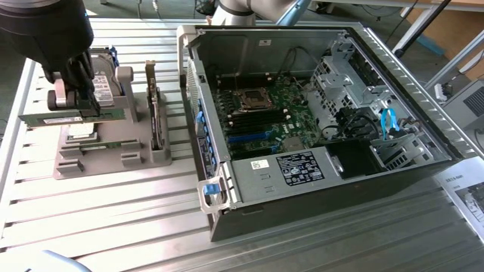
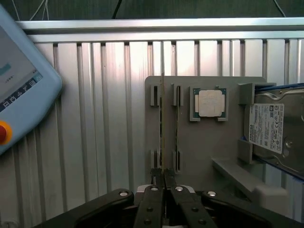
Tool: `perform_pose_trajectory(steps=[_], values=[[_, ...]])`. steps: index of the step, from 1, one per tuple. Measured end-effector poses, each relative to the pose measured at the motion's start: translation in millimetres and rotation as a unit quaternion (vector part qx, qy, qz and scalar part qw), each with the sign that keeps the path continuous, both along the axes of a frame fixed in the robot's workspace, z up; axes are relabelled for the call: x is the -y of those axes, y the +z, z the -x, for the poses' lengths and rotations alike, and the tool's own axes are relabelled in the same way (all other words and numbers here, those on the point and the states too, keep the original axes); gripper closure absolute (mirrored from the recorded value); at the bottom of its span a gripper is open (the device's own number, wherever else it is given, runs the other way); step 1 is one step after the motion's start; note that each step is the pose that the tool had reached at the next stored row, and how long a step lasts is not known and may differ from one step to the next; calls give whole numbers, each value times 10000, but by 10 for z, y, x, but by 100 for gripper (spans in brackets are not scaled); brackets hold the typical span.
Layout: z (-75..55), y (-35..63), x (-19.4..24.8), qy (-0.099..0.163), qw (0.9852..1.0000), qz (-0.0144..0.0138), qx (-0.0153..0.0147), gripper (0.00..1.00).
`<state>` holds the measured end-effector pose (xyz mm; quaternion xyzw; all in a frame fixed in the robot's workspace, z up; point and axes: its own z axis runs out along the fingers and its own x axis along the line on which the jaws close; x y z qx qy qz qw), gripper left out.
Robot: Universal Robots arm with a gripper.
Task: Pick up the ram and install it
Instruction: 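Pick up the ram and move it above insertion slot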
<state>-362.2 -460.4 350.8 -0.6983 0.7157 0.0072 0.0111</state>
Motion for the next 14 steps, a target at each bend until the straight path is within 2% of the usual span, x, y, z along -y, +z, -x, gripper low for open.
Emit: perform_pose_trajectory(steps=[14], values=[[0,298,0,0,10000,0,0,88]])
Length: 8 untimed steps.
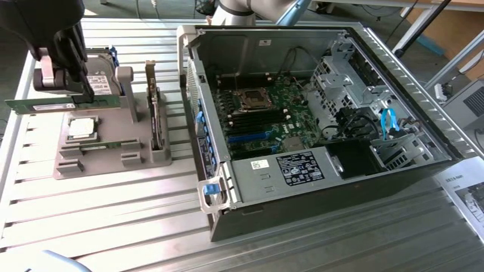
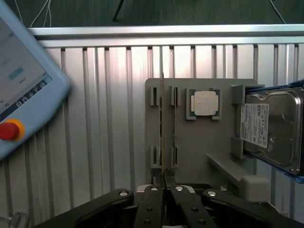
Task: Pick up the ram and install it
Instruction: 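Pick up the ram and move it above insertion slot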
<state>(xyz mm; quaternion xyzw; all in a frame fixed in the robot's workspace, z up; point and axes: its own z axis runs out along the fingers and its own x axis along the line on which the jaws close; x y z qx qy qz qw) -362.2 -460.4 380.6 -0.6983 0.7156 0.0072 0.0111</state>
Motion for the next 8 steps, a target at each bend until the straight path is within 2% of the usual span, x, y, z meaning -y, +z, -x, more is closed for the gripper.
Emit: perform_pose_trajectory(steps=[8], values=[[0,141,0,0,10000,0,0,88]])
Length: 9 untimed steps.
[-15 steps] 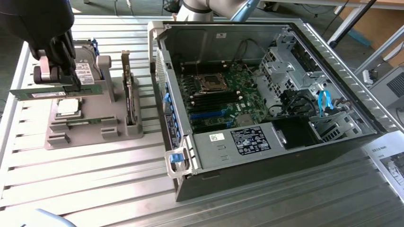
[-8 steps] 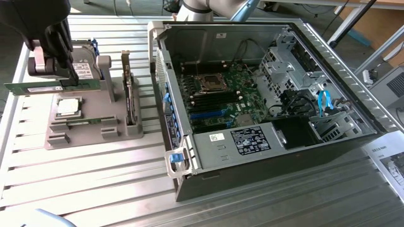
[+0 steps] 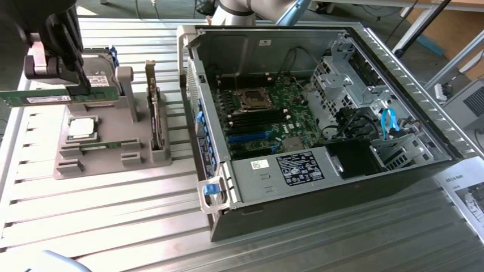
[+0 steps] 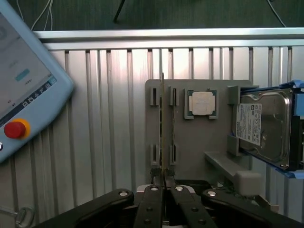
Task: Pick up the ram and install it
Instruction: 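Pick up the ram and move it above insertion slot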
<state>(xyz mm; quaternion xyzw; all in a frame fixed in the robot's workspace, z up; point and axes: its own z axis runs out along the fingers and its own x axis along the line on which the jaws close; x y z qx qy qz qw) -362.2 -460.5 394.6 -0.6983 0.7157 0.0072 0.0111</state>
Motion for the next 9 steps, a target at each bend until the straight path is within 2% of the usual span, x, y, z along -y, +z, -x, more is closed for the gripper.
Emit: perform_pose_trajectory(steps=[6,9], values=[[0,109,0,0,10000,0,0,88],[0,124,0,0,10000,0,1,88]])
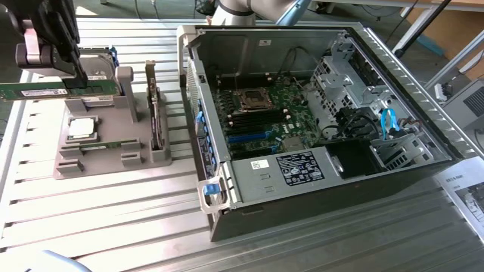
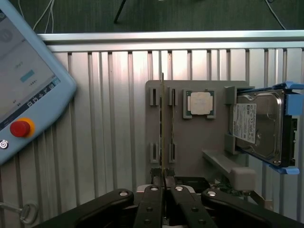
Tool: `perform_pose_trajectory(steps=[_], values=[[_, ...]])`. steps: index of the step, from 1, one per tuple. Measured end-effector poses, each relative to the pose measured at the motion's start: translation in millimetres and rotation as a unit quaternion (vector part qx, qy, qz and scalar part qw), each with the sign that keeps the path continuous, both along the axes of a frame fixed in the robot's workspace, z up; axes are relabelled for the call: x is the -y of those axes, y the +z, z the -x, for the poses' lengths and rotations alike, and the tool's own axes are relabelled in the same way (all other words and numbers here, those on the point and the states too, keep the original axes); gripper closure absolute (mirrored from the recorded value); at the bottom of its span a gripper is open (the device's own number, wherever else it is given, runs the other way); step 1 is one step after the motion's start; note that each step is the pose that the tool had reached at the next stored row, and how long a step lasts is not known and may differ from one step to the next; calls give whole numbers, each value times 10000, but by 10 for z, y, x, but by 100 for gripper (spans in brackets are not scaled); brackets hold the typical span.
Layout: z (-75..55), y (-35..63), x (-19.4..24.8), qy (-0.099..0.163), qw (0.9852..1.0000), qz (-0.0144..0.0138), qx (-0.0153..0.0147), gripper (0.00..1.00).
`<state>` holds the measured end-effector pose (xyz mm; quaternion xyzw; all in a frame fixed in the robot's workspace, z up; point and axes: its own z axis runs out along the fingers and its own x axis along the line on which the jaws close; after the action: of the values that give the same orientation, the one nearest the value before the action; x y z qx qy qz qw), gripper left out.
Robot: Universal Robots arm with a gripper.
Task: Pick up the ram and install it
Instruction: 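Pick up the ram and move it above insertion slot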
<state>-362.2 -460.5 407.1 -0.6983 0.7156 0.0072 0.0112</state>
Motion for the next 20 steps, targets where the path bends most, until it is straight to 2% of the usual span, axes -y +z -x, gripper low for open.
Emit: perform_pose_trajectory(steps=[12,20], values=[[-5,2,0,0,10000,1,-1,88],[-118,2,-1,0,10000,1,-1,88]])
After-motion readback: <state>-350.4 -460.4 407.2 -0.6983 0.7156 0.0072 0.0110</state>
